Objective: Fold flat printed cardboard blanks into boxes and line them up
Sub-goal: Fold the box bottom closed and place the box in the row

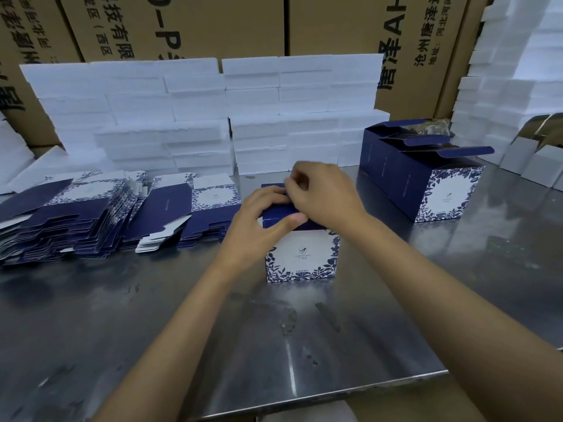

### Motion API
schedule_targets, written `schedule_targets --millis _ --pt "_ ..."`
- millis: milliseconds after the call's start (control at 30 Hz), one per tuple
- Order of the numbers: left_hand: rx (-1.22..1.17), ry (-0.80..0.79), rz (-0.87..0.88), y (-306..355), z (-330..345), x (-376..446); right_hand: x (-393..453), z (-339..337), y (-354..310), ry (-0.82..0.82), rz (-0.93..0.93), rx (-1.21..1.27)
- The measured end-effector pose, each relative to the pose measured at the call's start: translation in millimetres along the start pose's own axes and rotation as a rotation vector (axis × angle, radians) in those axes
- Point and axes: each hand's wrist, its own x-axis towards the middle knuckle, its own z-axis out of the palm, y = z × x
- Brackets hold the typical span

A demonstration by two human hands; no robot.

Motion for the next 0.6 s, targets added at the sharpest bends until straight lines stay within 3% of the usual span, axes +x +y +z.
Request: schedule_targets --millis 133,267,433,600 --pt "-0.103 -0.020 -0.029 -2 3 0 -35 -5 7 0.012 0.057 0.348" --pt "-0.225 0.001 -0.100 -3 6 0 -61 -16 21 -0.082 0.098 0.648" --pt "-0.276 0.041 -0.115 -3 9 -1 -66 -14 27 -0.049 0.075 0.686" --pt "-0.341 -0.027 -0.129 -7 -1 -1 -67 -13 29 -0.037 0.057 0.637"
